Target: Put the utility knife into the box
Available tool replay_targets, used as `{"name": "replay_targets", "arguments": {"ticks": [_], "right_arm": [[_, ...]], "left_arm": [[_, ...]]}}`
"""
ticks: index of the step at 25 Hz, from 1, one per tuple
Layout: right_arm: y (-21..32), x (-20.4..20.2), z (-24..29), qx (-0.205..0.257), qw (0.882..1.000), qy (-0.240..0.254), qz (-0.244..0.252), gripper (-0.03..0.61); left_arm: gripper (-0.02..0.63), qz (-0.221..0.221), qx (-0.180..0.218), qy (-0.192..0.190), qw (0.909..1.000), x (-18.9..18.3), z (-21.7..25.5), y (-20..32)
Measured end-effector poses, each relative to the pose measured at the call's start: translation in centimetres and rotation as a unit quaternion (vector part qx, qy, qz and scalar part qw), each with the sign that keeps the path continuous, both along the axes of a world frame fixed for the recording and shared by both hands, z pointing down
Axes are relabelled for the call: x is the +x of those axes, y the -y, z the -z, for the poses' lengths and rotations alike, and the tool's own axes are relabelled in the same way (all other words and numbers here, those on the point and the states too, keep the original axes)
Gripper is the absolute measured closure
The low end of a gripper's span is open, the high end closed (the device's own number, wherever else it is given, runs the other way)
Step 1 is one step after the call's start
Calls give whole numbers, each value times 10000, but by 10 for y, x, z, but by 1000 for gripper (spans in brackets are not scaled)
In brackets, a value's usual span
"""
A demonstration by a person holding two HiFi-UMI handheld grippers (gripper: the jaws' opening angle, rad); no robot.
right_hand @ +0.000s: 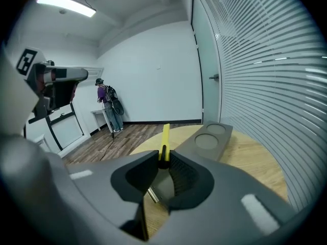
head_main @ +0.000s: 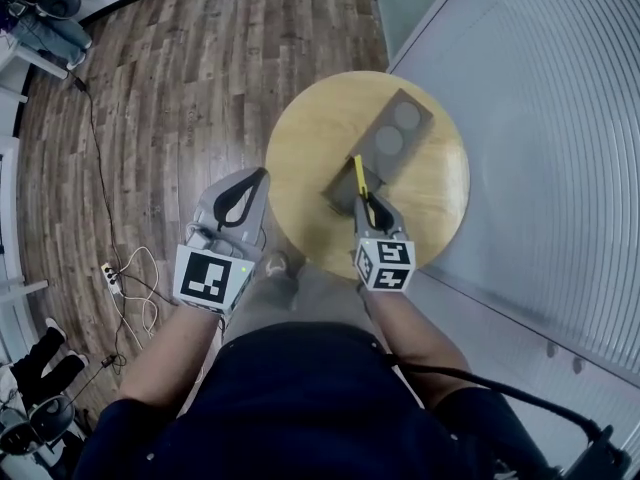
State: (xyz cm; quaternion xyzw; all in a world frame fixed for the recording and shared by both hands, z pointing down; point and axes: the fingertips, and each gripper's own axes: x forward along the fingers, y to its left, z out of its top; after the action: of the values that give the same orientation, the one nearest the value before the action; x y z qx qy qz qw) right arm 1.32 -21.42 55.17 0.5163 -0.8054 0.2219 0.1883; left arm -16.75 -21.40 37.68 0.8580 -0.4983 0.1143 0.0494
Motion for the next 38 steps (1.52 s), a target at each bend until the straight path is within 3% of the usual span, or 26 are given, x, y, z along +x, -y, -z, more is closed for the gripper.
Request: {"name": "replay_targets", "arguments": {"ticks": [20, 35, 38], "right_arm": [[-12, -5, -71, -471, 9989, -28, -18, 505], [-7, -9, -86, -791, 9968, 19, -83, 501], [-5, -7, -87, -842, 9964, 36, -55, 469]], "left_arm": [[611, -94, -570, -52, 9983, 7, -77, 4], [611, -232, -865, -72, 9960, 8, -94, 11], [611, -268, -872, -90, 9958, 14, -93, 12]]}}
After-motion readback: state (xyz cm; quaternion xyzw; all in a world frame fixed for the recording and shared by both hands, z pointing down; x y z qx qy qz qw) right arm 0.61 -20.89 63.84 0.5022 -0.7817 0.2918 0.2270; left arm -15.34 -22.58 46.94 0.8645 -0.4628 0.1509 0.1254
